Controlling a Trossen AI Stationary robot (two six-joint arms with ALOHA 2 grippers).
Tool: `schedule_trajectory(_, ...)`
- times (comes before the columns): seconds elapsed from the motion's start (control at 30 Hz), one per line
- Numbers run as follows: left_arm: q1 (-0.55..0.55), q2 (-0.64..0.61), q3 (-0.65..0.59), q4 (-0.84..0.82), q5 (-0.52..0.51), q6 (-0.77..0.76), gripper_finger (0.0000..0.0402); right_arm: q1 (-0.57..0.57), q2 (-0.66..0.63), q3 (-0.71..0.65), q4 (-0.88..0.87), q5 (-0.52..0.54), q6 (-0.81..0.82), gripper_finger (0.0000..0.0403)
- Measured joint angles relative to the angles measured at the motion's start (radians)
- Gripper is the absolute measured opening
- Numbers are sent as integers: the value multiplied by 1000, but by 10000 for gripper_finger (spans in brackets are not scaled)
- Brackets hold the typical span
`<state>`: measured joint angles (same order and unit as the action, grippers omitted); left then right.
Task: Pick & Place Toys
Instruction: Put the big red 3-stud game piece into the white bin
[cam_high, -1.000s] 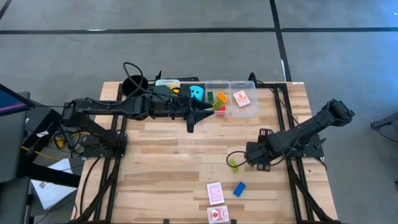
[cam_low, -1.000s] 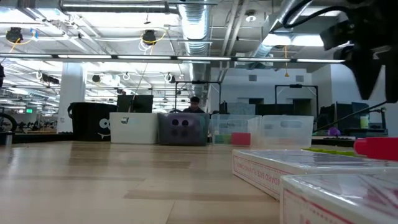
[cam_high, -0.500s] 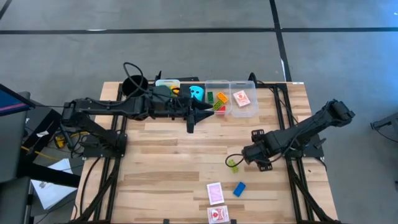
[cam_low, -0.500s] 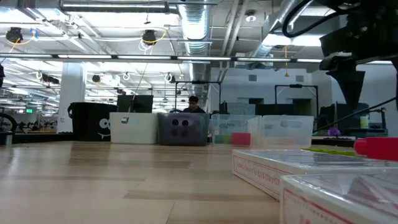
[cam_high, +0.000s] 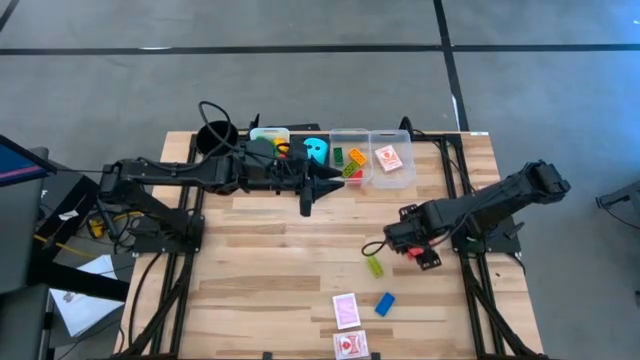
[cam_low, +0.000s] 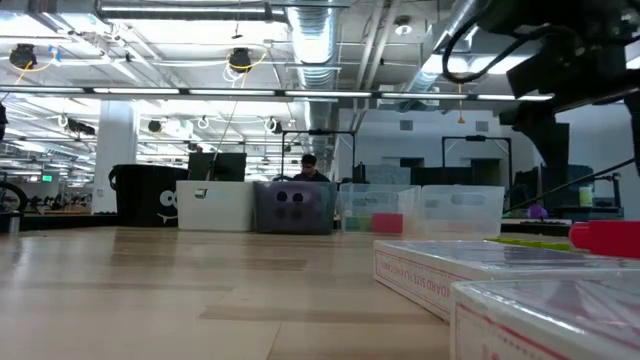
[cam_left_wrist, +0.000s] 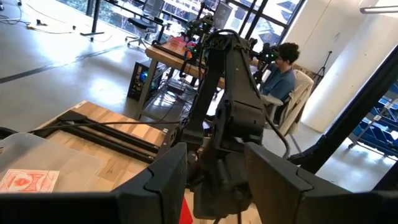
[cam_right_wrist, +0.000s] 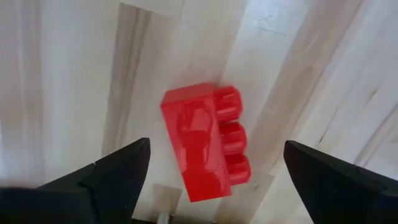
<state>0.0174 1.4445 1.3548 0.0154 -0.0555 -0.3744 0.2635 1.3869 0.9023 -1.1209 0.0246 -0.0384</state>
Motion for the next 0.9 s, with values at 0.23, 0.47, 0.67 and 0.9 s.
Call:
schedule_trajectory(0.23, 0, 0, 0, 0, 0, 0, 155, -73, 0, -40, 2, -52, -6, 363)
schedule_trajectory(0.47, 0, 0, 0, 0, 0, 0, 155, -74, 0, -75, 2, -80, -24, 363)
schedule_trajectory(0.67, 1, 0, 0, 0, 0, 0, 155, -74, 0, -75, 49, -80, -72, 363)
schedule_trajectory(0.9, 1, 0, 0, -1, 0, 0, 155, -75, 18, -74, 116, -80, -75, 363)
